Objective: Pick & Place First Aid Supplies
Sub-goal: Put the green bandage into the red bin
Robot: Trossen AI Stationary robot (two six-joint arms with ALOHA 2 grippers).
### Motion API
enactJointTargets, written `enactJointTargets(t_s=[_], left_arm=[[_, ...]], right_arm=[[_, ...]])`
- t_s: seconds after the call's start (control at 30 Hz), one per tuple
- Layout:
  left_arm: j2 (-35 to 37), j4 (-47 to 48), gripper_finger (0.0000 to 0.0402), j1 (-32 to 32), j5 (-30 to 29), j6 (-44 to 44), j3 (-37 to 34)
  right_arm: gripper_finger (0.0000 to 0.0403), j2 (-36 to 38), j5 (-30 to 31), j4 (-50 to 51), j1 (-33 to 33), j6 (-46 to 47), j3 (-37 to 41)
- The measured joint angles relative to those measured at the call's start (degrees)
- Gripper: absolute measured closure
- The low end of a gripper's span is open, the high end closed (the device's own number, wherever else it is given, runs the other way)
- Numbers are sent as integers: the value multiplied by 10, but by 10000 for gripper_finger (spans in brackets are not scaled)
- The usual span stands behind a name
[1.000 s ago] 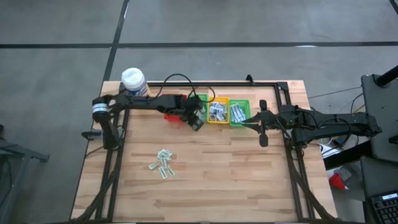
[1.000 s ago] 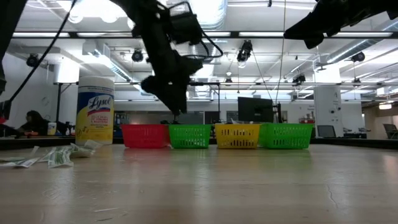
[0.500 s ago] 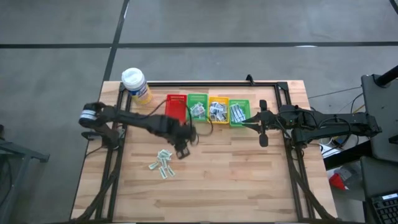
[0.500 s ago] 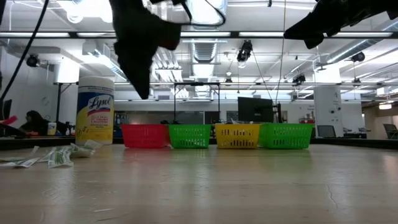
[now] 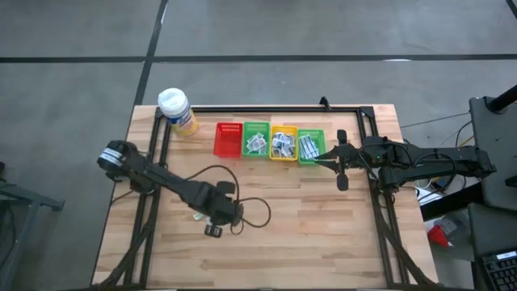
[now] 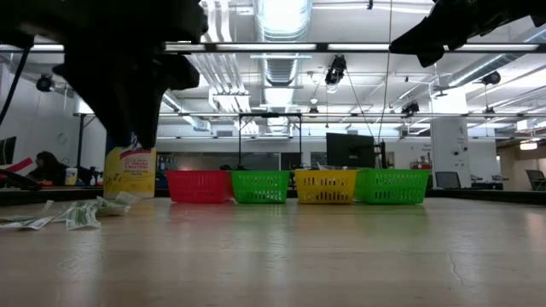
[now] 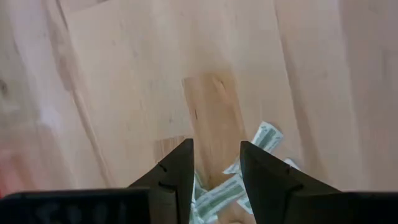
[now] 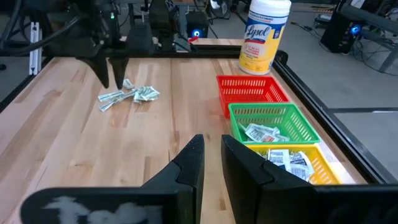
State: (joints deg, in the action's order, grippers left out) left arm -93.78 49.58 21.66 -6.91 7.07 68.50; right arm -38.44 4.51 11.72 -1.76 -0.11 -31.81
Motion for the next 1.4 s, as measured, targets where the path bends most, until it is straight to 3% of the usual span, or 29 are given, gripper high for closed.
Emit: enactJointTargets(t_s=[0.47,1.17,1.4], left_arm=[[0,-120,278,23,20,-68,-104],[-22,-168,278,26,46,-101,-145],[-45,-192,302,27,52,-100,-144]], right_arm=[[351,0,0,0,0,0,0],[351,0,0,0,0,0,0],[351,0,0,0,0,-1,0]])
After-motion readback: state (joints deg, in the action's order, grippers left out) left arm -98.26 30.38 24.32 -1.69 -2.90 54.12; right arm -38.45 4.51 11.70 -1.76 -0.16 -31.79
